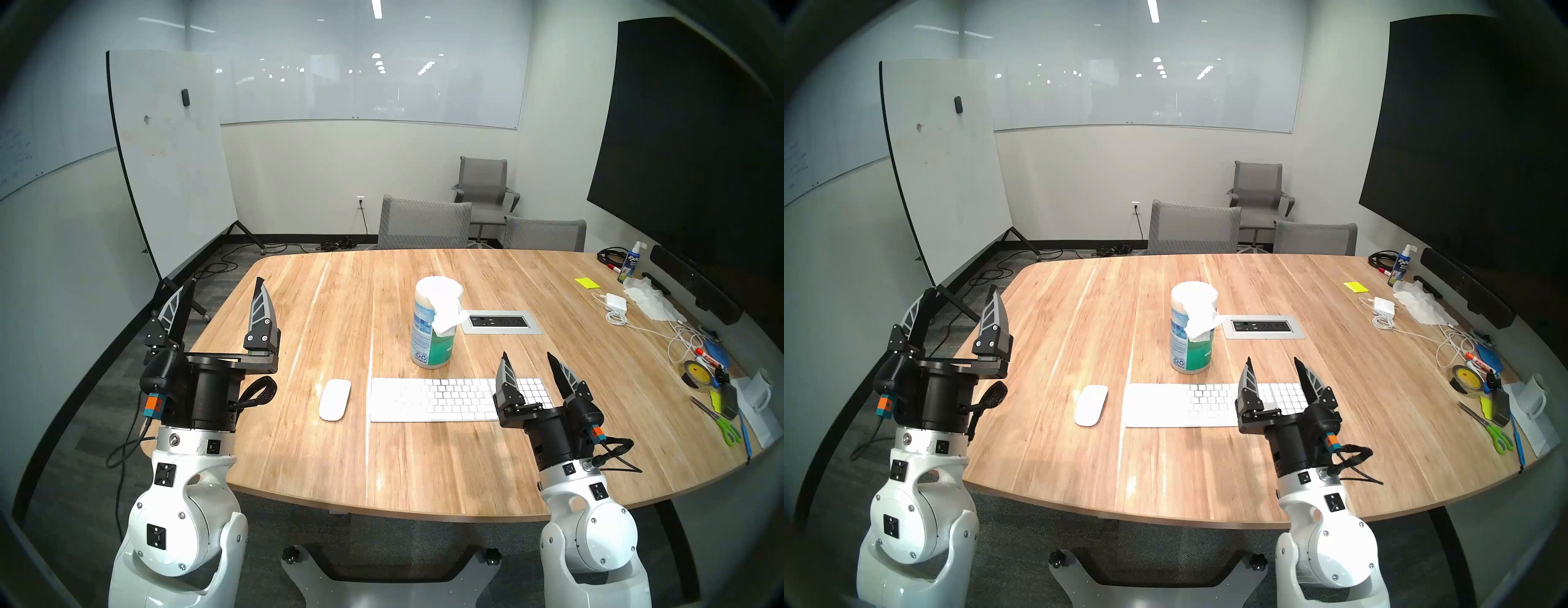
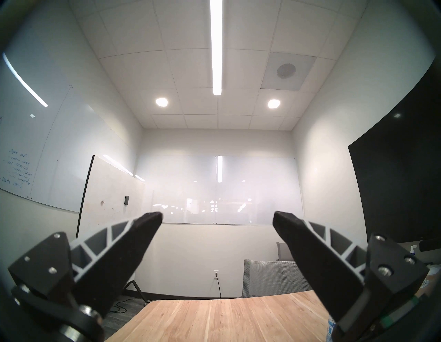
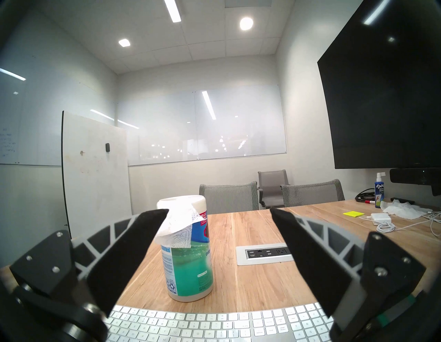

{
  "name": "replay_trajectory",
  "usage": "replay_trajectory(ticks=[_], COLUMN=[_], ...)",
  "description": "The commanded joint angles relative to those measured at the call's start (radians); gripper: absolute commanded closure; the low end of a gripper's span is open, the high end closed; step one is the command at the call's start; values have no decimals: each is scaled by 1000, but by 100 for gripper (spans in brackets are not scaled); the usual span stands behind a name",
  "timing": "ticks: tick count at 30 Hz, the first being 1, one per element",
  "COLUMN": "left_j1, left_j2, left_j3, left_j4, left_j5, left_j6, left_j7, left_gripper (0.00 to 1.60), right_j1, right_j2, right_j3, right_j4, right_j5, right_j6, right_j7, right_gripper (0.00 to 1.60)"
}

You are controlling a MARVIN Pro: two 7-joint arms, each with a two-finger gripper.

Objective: Wipe the keyboards and mice with a disinfecting wipe, then set the wipe down

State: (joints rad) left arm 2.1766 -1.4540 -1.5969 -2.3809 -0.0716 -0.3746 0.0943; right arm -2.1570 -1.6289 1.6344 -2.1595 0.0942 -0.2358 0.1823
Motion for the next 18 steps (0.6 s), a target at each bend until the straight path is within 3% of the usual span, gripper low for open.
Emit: replay_trajectory(ticks=[1,18], left_j1=[-1,-1], left_j2=[-1,-1], left_j3=[0,0], left_j4=[-15,-15], left_j5=[0,0], left_j6=[-2,-2], left_j7=[0,0], left_gripper=[0,0], right_j1=[1,15], right_j2=[0,13], right_j3=[0,4], right_j4=[-18,-16], right_j5=[-1,-10], right_j6=[-3,-17], right_j7=[0,11], right_gripper=[0,0])
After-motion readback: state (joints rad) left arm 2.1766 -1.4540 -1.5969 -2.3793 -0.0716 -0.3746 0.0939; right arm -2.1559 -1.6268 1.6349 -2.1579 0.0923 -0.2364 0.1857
